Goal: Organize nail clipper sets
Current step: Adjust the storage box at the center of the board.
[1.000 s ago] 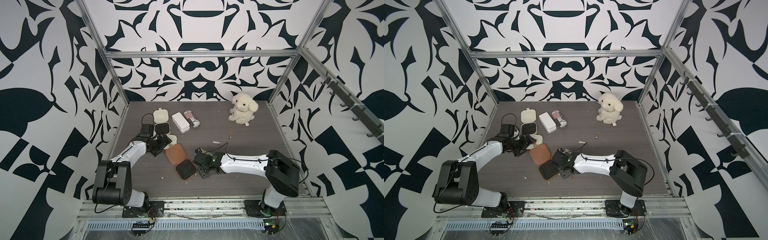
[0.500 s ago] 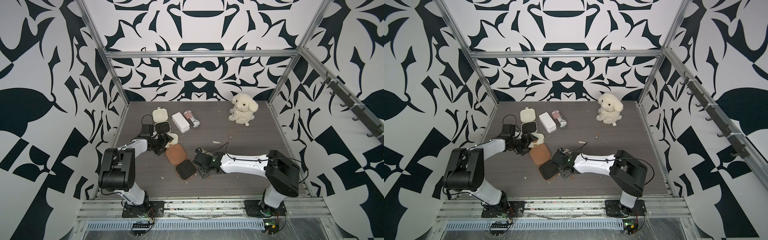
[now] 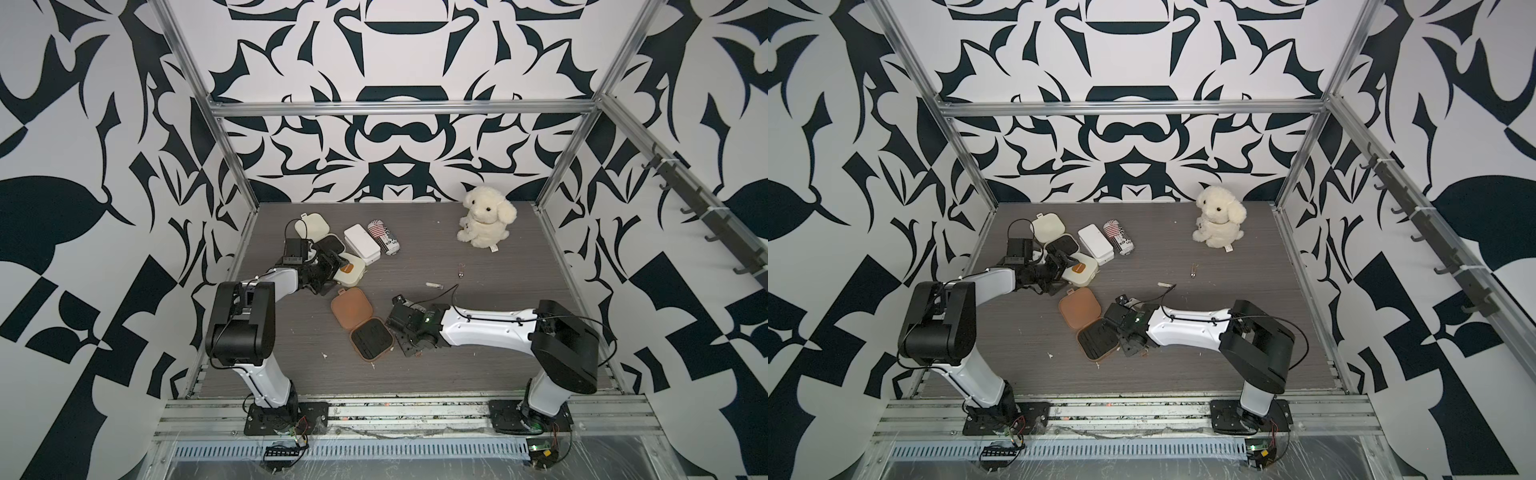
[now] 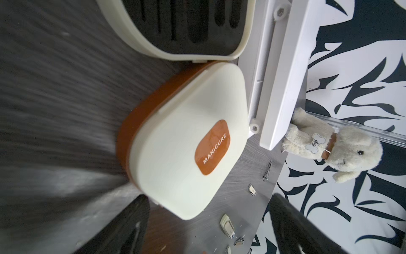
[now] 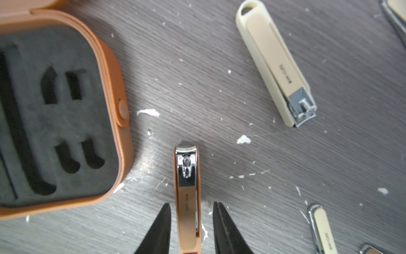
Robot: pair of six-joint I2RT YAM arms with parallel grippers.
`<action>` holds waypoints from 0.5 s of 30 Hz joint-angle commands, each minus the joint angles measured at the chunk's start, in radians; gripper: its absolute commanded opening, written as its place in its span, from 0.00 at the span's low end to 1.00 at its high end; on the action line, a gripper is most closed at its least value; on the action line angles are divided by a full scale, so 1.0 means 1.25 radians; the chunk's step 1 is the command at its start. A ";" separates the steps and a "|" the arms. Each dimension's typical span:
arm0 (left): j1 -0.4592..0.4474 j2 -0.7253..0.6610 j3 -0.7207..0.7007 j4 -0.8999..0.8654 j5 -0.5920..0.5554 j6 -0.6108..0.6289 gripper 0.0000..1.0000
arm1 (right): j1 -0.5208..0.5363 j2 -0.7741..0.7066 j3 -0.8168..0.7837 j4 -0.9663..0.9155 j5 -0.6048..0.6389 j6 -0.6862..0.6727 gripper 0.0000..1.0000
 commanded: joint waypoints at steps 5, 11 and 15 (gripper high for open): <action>0.003 -0.198 -0.003 -0.266 -0.144 0.135 0.86 | -0.007 -0.006 0.048 -0.048 0.011 0.030 0.36; -0.046 -0.303 -0.034 -0.347 -0.096 0.181 0.76 | -0.031 0.016 0.049 -0.040 -0.008 0.029 0.35; -0.097 -0.298 -0.040 -0.351 -0.078 0.184 0.73 | -0.041 0.039 0.059 -0.033 -0.039 0.020 0.34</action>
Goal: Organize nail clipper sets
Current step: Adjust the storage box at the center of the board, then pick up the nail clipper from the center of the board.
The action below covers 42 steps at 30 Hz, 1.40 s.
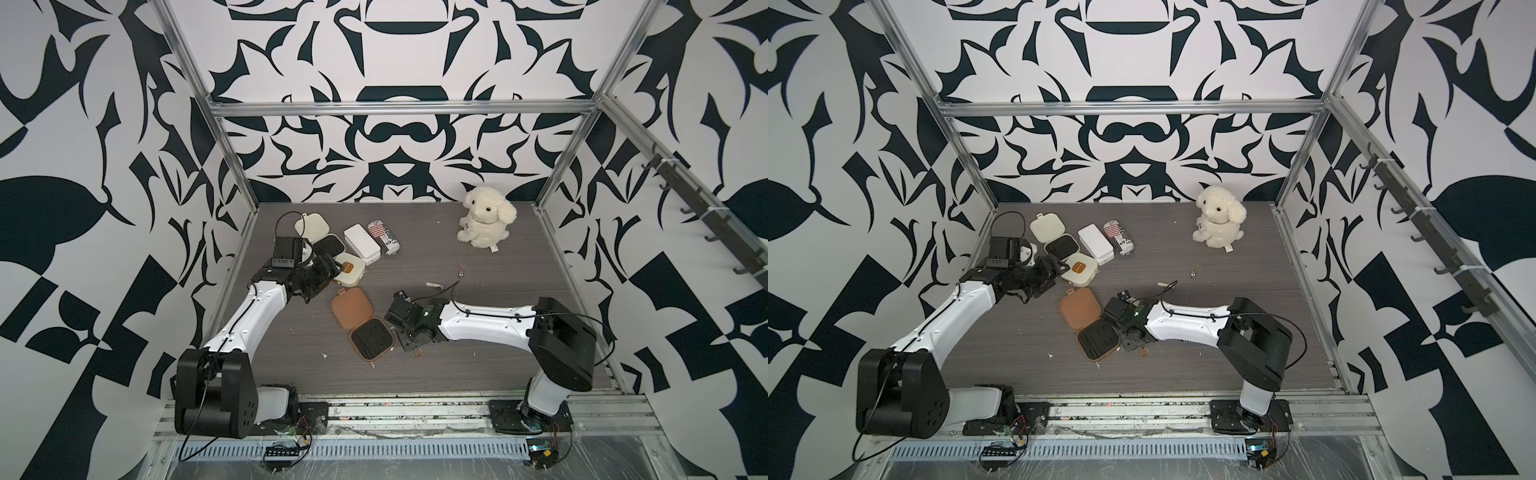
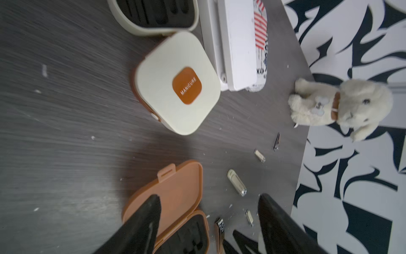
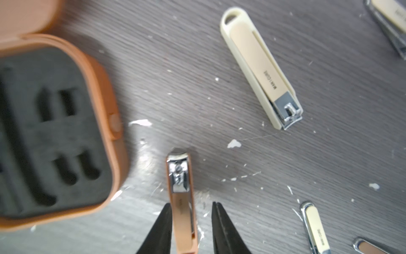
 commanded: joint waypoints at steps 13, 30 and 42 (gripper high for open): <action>-0.071 0.135 -0.024 0.041 0.043 0.015 0.70 | -0.007 0.036 0.062 -0.011 -0.043 0.000 0.33; -0.070 0.203 -0.122 0.086 -0.030 -0.002 0.68 | -0.010 0.072 0.098 -0.034 -0.038 -0.014 0.33; -0.070 0.149 -0.107 0.107 0.020 -0.012 0.70 | -0.022 0.092 0.108 -0.035 -0.047 -0.017 0.32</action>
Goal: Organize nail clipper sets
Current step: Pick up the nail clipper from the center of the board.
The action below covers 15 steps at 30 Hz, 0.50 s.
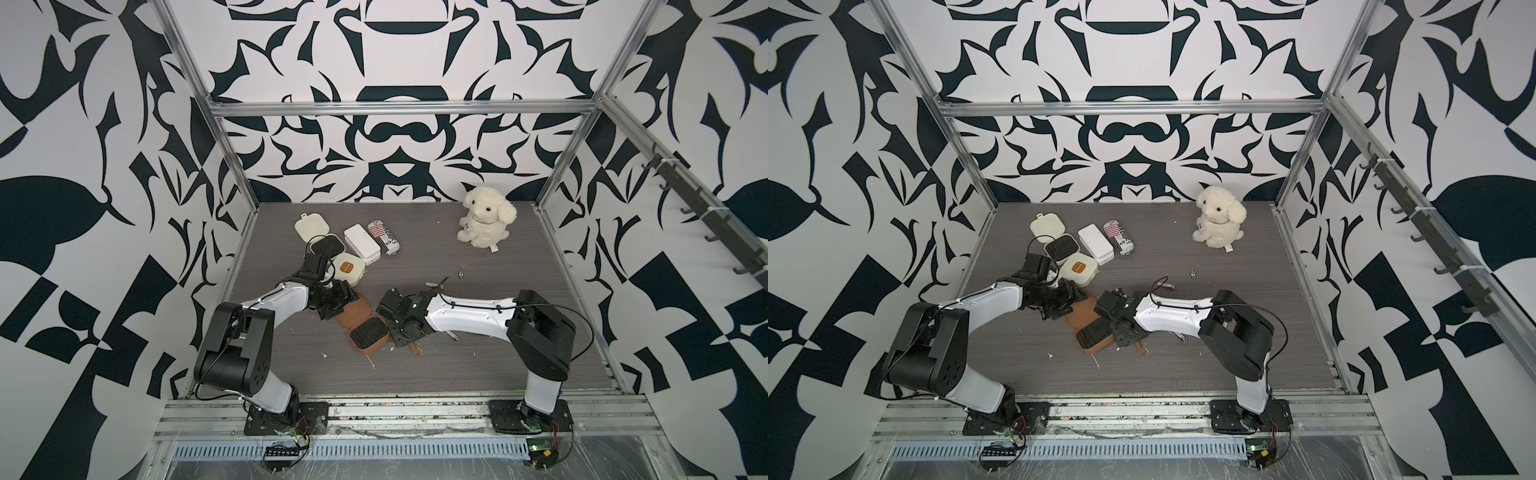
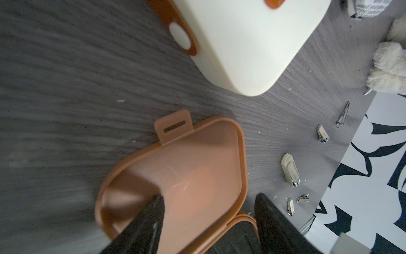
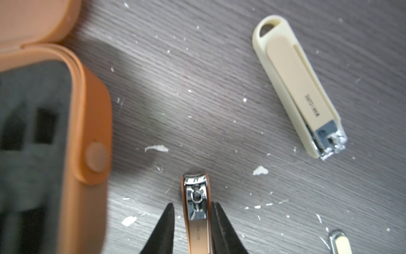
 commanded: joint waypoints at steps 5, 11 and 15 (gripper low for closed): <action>0.000 -0.058 0.008 -0.001 0.040 -0.015 0.71 | -0.012 0.008 0.016 -0.012 -0.003 -0.003 0.33; 0.000 -0.076 0.025 -0.016 0.044 -0.016 0.72 | -0.012 -0.007 0.025 -0.012 -0.007 -0.013 0.36; 0.000 -0.078 0.026 -0.018 0.045 -0.017 0.72 | -0.013 -0.027 0.035 -0.018 -0.006 -0.019 0.37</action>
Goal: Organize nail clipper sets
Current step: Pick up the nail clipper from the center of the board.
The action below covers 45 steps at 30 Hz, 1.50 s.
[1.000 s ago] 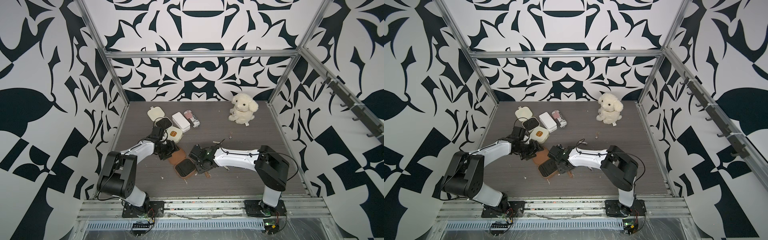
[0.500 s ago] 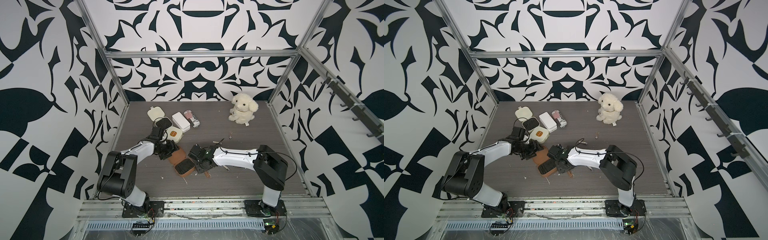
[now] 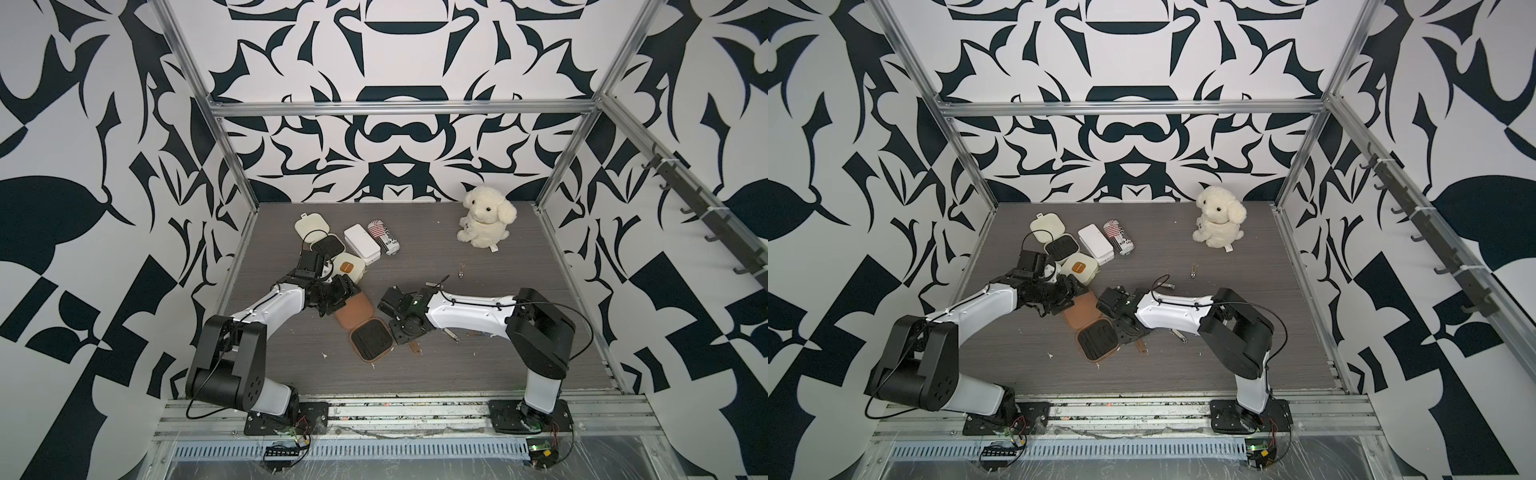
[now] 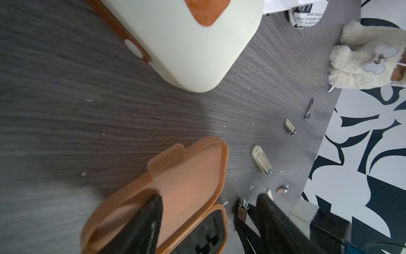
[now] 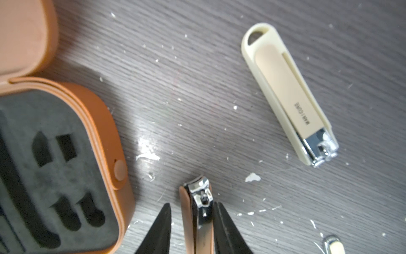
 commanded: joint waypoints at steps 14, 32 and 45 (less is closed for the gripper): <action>0.000 -0.009 0.018 -0.018 0.010 -0.001 0.72 | -0.011 -0.028 0.022 -0.024 -0.007 -0.018 0.40; 0.000 -0.011 0.010 -0.020 0.006 -0.001 0.72 | -0.045 0.022 0.004 0.019 -0.055 -0.022 0.36; 0.000 -0.008 0.007 -0.019 0.002 -0.003 0.72 | -0.044 0.021 0.014 -0.009 -0.035 -0.022 0.12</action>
